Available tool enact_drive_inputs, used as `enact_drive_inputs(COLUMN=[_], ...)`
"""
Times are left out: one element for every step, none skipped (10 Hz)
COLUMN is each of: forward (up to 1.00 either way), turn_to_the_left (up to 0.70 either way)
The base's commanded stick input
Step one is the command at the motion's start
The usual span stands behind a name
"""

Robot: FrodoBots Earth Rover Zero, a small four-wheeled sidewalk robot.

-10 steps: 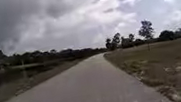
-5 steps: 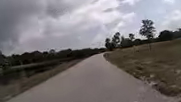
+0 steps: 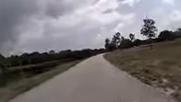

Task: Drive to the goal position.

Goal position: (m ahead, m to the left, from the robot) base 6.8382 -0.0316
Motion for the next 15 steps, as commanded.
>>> enact_drive_inputs(forward=[0.85,0.85,0.85,0.85,0.85,0.85,0.85,0.85,0.85,0.85,0.85,0.85,0.85,0.85,0.85], turn_to_the_left=[0.00,0.00,0.00,0.00,0.00,0.00,0.00,0.00,0.00,0.00,0.00,0.00,0.00,0.00,0.00])
